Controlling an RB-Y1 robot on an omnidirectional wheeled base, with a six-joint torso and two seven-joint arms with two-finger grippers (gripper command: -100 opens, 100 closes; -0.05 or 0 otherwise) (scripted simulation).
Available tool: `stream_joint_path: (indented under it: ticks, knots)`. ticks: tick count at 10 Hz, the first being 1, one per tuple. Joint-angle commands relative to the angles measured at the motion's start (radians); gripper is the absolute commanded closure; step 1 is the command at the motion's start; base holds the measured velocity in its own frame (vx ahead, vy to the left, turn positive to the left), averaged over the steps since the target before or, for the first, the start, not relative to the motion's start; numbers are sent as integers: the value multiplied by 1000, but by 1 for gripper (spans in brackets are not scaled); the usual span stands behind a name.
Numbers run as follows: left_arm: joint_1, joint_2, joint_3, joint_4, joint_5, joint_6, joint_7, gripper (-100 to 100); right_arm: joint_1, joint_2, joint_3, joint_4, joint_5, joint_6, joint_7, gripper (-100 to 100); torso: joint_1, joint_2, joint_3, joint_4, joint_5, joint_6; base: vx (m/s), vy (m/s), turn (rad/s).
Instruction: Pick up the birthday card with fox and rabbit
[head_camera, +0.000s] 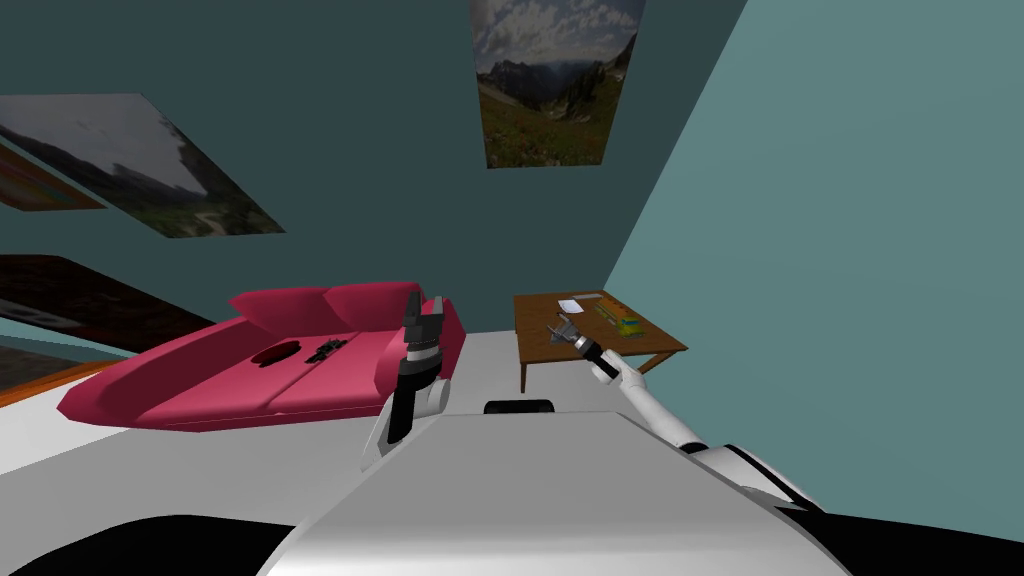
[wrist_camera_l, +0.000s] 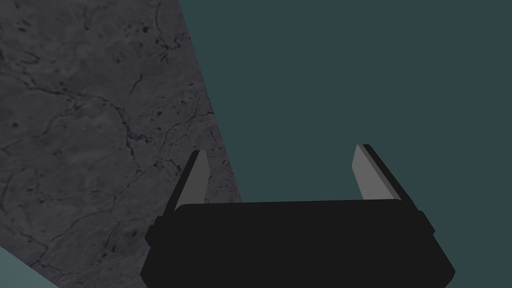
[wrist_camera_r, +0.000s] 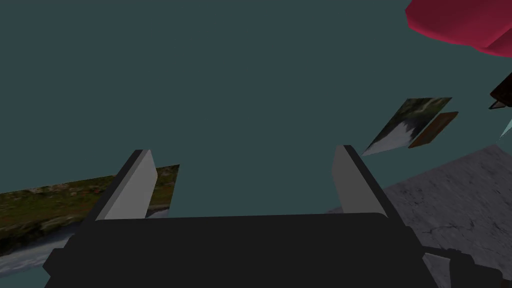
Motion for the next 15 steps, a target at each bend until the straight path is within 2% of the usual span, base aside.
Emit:
stream_joint_path:
  ticks: [1,2,3,4,5,6,7,8,9,10,11,12,13,15]
  knots:
    - [0,0,0,0,0,0,0,0,-12,-16,6,35,11,-1,20,-100,0,0,0,0,0,0,21,26,-14]
    - [0,0,0,0,0,0,0,0,-37,-34,19,63,34,-6,61,-100,0,0,0,0,0,0,17,31,-30]
    - [0,0,0,0,0,0,0,0,-37,-34,19,91,34,-6,61,-100,0,0,0,0,0,0,18,29,-16]
    - [0,0,0,0,0,0,0,0,-61,-52,31,117,57,-11,101,-100,0,1,0,0,0,0,26,26,-32]
    - [0,0,0,0,0,0,0,0,-61,-52,31,139,57,-11,101,-100,0,0,0,0,0,0,23,21,-14]
    - [0,0,0,0,0,0,0,0,-83,-70,44,179,79,-15,138,-100,-1,0,0,0,0,0,27,30,-26]
    - [0,0,0,0,0,0,0,0,-83,-70,44,197,79,-15,138,-100,0,0,0,0,0,0,22,25,-17]
    - [0,0,0,0,0,0,0,0,-103,-88,56,239,100,-19,174,-100,0,0,0,0,0,0,21,26,-25]
    - [0,0,0,0,0,0,0,0,-103,-88,56,248,100,-19,174,-100,0,0,0,0,0,0,18,23,-15]
    - [0,0,0,0,0,0,0,0,-121,-106,69,273,120,-22,207,-100,0,1,0,0,0,0,25,22,-23]
    - [0,0,0,0,0,0,0,0,-121,-106,69,295,120,-22,207,-100,-1,0,0,0,0,0,23,19,-8]
    - [0,0,0,0,0,0,0,0,-138,-123,81,329,139,-24,237,-100,-1,0,0,0,0,0,23,24,-18]
    - [0,0,0,0,0,0,0,0,-138,-123,81,340,139,-24,237,-100,-1,0,0,0,0,0,25,20,-13]
    - [0,0,0,0,0,0,0,0,-166,-154,103,421,174,-27,291,-100,-1,0,0,0,0,0,38,27,-18]
